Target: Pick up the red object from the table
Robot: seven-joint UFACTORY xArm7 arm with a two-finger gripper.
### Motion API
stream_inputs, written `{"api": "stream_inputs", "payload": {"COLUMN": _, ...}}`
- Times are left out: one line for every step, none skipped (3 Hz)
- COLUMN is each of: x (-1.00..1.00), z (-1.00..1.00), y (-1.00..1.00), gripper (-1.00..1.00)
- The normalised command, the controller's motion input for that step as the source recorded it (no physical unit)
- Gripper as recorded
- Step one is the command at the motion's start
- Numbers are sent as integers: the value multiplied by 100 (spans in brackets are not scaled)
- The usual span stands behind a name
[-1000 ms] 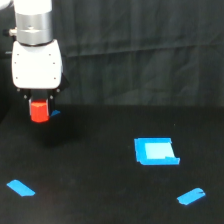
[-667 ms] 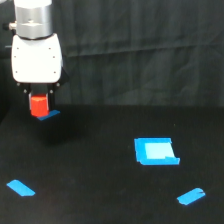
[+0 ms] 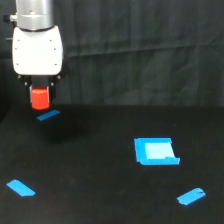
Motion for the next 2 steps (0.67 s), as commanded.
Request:
{"api": "stream_inputs", "payload": {"x": 9, "z": 20, "y": 1, "gripper": -100}}
{"api": "stream_inputs", "payload": {"x": 9, "z": 16, "y": -3, "gripper": -100}}
